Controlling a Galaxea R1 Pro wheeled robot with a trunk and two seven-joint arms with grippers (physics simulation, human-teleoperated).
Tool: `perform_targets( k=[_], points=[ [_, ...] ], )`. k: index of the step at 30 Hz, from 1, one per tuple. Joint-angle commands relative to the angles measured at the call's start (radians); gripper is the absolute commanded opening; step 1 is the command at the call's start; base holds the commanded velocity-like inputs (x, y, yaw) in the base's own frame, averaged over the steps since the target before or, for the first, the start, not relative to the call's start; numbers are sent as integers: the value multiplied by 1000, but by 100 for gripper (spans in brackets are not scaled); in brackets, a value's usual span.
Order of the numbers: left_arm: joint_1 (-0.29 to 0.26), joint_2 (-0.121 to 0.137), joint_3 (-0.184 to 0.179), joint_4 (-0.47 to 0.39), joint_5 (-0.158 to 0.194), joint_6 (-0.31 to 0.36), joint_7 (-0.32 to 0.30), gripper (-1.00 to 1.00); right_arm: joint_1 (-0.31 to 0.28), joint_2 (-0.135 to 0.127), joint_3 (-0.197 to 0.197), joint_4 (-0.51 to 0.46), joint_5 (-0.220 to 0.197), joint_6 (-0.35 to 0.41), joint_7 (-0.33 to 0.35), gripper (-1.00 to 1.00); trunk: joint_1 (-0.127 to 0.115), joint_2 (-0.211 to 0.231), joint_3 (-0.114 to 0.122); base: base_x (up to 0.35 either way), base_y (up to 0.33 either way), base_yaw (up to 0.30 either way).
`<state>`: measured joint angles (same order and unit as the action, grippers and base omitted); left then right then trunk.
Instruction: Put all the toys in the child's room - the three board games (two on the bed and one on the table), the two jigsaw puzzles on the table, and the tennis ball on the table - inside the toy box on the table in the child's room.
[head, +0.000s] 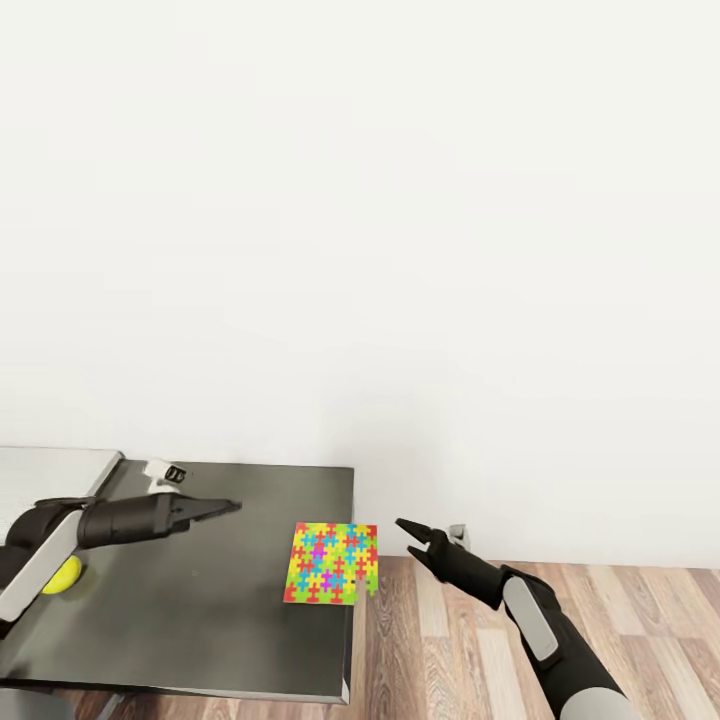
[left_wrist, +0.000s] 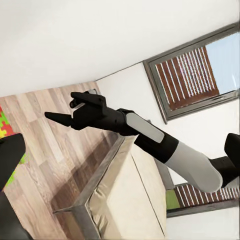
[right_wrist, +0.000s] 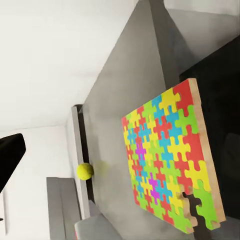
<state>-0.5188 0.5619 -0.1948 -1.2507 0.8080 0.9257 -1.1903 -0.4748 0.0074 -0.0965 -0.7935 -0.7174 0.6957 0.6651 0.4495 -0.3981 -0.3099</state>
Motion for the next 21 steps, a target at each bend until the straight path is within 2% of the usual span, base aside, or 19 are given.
perform_targets(
  k=[1, 6, 7, 11, 21],
  points=[
    [-1, -16, -4, -1, 5, 20, -1, 100, -1, -3, -7, 2, -2, 6, 5, 100, 1, -2, -2, 0, 2, 0],
    [-1, -62, -8, -2, -1, 39, -1, 100, -1, -7, -20, 6, -2, 6, 9, 100, 1, -2, -2, 0, 1, 0],
    [-1, -78, -9, -3, -2, 42, -1, 100, -1, -8, -25, 6, -2, 6, 10, 100, 1, -2, -2, 0, 0, 0],
    [1, -101, -11, -5, 0, 48, -2, 100, -1, -9, -32, 6, -2, 6, 11, 100, 1, -2, -2, 0, 0, 0],
    [11, -112, -12, -7, 2, 49, -2, 100, -1, -10, -35, 7, -2, 7, 11, 100, 1, -2, -2, 0, 0, 0]
  ],
)
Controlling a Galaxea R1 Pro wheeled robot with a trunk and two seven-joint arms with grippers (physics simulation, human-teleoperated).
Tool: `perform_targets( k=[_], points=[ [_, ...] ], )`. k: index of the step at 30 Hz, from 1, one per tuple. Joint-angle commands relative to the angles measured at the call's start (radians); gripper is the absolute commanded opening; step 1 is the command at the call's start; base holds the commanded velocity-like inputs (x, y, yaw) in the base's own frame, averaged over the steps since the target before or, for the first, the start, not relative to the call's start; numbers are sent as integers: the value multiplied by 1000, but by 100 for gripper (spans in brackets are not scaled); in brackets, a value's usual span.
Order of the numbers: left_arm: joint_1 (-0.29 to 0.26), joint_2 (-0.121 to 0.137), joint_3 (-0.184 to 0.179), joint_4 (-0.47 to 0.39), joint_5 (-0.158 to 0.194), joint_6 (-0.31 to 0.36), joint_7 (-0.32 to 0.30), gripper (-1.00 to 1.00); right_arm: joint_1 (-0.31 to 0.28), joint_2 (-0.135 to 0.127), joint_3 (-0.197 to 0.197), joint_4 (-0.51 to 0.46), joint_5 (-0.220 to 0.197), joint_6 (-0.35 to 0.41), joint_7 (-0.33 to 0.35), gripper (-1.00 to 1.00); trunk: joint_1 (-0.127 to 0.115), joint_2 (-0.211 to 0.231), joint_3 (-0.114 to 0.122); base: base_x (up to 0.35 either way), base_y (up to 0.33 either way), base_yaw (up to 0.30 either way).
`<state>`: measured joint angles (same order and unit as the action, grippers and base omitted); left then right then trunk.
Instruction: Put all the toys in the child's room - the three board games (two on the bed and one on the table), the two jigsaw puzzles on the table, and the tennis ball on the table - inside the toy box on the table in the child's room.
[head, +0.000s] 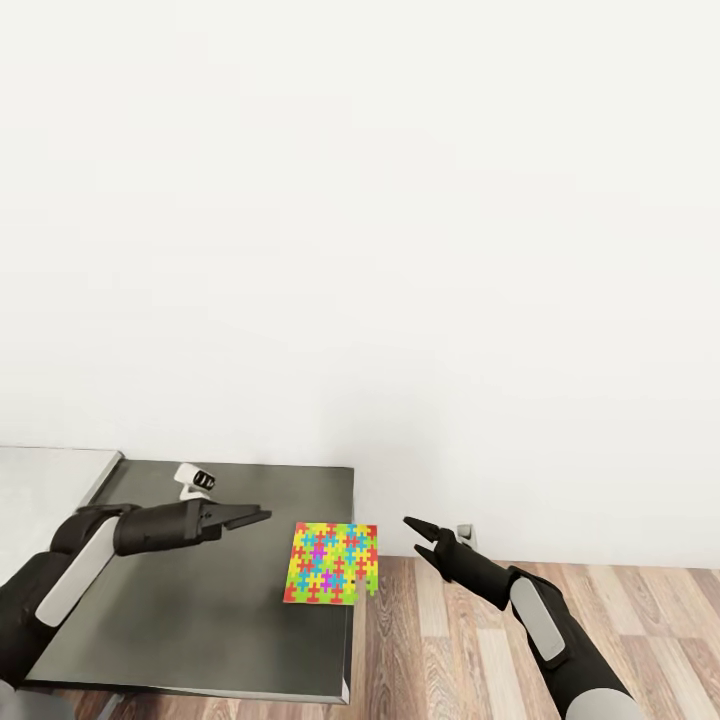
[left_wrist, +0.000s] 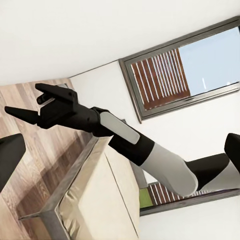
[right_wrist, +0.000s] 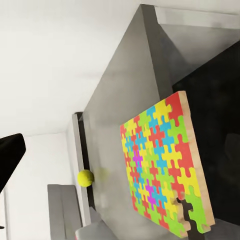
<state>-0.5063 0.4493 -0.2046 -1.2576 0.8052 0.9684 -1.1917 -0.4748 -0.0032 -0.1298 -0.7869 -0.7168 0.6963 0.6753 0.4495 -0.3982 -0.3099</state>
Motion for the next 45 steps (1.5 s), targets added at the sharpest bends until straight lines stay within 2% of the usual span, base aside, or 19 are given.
perform_targets(
  k=[1, 7, 27, 45],
  points=[
    [-1, 0, -2, 0, 4, 5, 0, 100, -1, 0, -2, 0, -3, 6, 1, 100, 1, -2, -2, 0, 0, 0],
    [0, -4, 2, 0, 5, 5, 2, 100, -1, 0, -2, 0, -3, 6, 1, 100, 1, -2, -2, 0, 0, 0],
    [0, -6, 11, 0, 8, 8, 0, 100, -1, 1, -3, 0, -4, 7, -6, 100, 77, -142, -64, 0, 0, 0],
    [0, -7, 9, 0, 9, 7, 0, 100, -17, 4, -1, 0, -3, 61, -3, 100, 146, -268, -121, 0, 0, 0]
  ],
)
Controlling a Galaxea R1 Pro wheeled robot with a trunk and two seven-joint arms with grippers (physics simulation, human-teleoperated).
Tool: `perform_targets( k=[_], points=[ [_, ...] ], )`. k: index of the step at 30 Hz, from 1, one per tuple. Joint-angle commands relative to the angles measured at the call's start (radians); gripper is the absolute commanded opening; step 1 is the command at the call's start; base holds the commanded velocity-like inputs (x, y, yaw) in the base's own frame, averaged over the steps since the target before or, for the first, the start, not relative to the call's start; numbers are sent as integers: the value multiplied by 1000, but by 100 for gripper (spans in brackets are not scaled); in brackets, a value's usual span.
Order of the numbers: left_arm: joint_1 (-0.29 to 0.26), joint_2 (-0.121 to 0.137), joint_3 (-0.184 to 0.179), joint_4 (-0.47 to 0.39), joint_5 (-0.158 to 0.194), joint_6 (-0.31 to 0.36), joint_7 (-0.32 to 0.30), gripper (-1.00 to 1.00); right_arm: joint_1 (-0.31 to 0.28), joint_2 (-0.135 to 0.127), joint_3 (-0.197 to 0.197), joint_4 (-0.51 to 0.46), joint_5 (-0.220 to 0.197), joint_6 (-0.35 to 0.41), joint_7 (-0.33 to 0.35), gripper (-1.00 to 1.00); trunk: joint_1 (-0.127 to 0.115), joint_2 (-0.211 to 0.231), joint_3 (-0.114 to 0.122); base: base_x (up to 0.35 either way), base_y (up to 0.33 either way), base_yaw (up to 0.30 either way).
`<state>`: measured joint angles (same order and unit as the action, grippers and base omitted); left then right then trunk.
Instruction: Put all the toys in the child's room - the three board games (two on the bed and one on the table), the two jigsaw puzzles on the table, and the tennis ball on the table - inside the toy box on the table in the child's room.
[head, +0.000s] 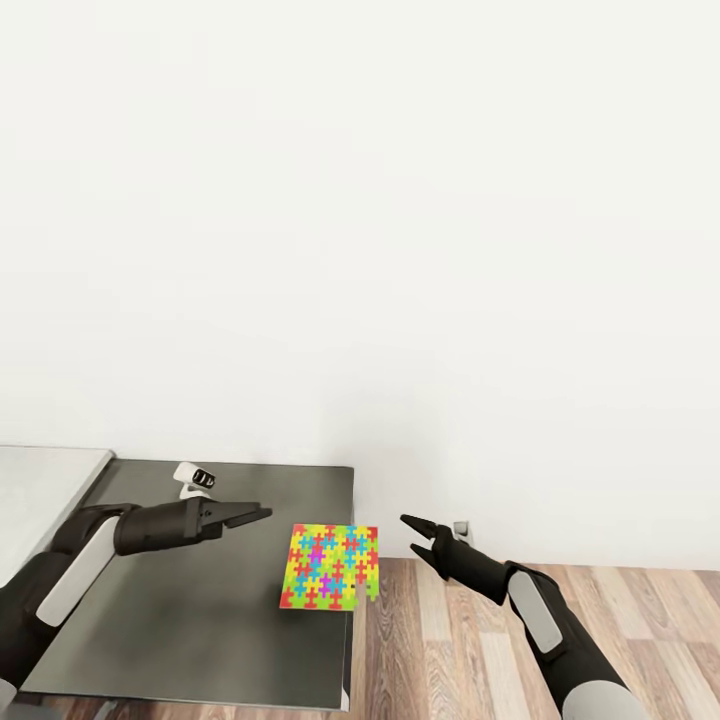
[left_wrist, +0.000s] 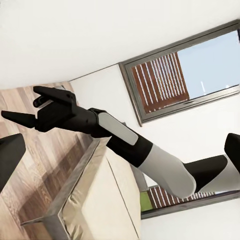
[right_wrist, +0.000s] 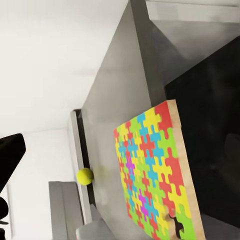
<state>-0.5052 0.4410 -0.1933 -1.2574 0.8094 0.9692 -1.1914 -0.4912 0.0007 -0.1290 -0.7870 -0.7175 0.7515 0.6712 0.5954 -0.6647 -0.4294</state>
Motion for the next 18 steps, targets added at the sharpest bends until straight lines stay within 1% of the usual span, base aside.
perform_targets(
  k=[1, 5, 9, 13, 18],
  points=[
    [-1, 1, -3, 0, 5, 6, -1, 100, -1, 1, -2, 0, -2, 6, 1, 100, 4, -8, -4, 0, 0, 0],
    [0, -3, -6, -11, 5, 6, 0, 100, -2, 2, -1, 0, -1, 8, 0, 100, 19, -36, -17, 0, 0, 0],
    [7, -10, -11, -83, 4, 8, 1, 100, -3, 0, -1, 0, -1, 10, -1, 100, 35, -64, -29, 0, 0, 0],
    [31, -11, -10, -135, 0, 22, 1, 100, -3, 0, -1, 0, -1, 12, -1, 100, 50, -92, -42, 0, 0, 0],
    [42, -11, -7, -161, -2, 31, 1, 100, -3, 4, -1, 0, 0, 12, -1, 100, 69, -127, -58, 0, 0, 0]
  ],
)
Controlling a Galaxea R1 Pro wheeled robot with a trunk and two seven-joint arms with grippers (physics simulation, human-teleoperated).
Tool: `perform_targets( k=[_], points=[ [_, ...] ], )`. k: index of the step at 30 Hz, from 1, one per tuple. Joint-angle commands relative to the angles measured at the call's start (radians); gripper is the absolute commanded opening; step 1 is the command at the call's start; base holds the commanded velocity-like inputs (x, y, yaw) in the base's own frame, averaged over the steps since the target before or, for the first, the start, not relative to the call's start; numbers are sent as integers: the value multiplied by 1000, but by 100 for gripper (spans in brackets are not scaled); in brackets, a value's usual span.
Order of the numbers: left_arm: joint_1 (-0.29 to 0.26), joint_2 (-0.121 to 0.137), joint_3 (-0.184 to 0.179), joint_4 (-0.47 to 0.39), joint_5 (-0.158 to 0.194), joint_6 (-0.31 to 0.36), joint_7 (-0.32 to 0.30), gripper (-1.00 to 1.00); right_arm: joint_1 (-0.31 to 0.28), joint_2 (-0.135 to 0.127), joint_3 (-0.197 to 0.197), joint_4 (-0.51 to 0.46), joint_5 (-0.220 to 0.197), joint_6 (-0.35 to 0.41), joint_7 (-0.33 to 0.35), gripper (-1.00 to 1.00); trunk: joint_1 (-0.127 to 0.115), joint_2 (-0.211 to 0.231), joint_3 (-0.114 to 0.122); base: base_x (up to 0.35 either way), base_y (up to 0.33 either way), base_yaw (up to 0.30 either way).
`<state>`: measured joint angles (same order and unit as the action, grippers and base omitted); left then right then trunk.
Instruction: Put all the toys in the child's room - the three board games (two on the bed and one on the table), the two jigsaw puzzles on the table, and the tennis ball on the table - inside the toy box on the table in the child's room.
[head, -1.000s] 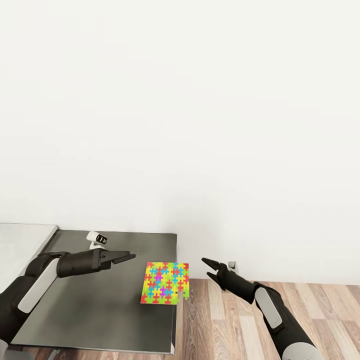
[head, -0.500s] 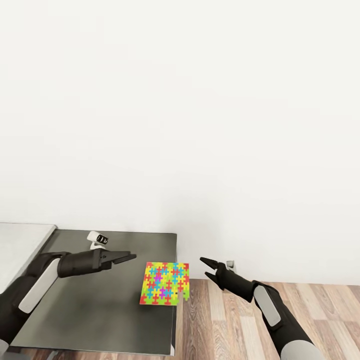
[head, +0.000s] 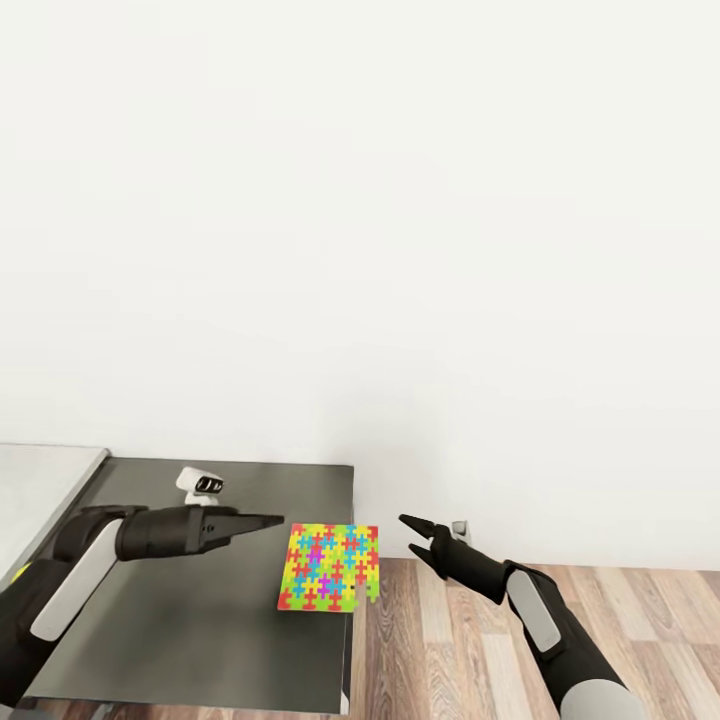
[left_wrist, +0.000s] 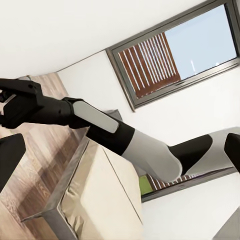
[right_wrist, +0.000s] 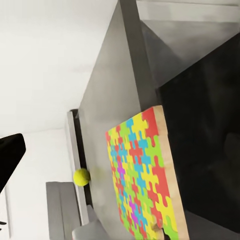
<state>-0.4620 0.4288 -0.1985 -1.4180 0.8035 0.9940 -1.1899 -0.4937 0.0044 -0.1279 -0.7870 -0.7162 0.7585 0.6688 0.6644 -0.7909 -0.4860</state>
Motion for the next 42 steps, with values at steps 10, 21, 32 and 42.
perform_targets(
  k=[10, 21, 32, 42],
  points=[
    [6, 1, -2, -25, 6, 10, -1, 100, -1, 6, 0, 0, 0, 5, 2, 100, 39, -71, -32, 0, 0, 0],
    [8, 1, -1, -34, 5, 11, -2, 100, -2, 9, 2, 0, 2, 6, 0, 100, 81, -148, -67, 0, 0, 0],
    [8, 1, -1, -34, 6, 11, -1, 100, -2, 10, 5, 0, 1, 13, -1, 100, 123, -225, -101, 0, 0, 0],
    [8, 1, 2, -33, 8, 11, -1, 100, -15, 12, 6, 1, 5, 64, -5, 100, 127, -232, -105, 0, 0, 0]
  ],
)
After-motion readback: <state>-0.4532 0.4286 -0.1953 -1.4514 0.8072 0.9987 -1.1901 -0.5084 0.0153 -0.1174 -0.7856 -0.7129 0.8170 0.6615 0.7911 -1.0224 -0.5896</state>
